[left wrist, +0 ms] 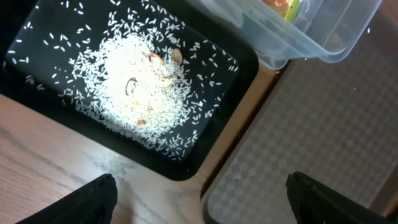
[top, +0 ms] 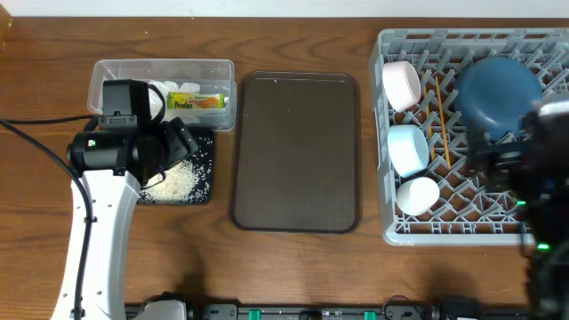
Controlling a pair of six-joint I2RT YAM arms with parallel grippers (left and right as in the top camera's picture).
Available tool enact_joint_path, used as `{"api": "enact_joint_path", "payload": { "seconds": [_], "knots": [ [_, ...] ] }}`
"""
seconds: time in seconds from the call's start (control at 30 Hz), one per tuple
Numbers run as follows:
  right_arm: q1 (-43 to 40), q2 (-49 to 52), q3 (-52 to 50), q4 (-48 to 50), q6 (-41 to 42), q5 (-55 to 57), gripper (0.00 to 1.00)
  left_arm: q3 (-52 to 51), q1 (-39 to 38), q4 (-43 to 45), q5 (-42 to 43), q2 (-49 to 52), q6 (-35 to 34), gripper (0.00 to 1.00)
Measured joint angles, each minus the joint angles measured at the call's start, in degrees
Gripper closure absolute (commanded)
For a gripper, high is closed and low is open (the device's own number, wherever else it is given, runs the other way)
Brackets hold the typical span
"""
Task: Sort waste into correct bins and load items into the dishwasher rack
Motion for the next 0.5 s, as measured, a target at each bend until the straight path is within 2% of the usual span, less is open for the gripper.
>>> {"api": "enact_joint_path", "payload": {
  "seconds": [0.13,0.3,0.5],
  "knots": [
    [0.0,-9.0,-18.9,12.3,-0.3,-3.0,0.01,0.0,0.0,0.0,0.0,0.0,0.0,0.11],
    [0.0,-21.2,-39.0,22.2,-0.5,-5.4,0.01,0.0,0.0,0.0,0.0,0.0,0.0,0.11],
    [0.1,-32.0,-53.0,28.4,-0.5,-5.9,0.01,0.0,0.0,0.0,0.0,0.0,0.0,0.1]
  ]
}}
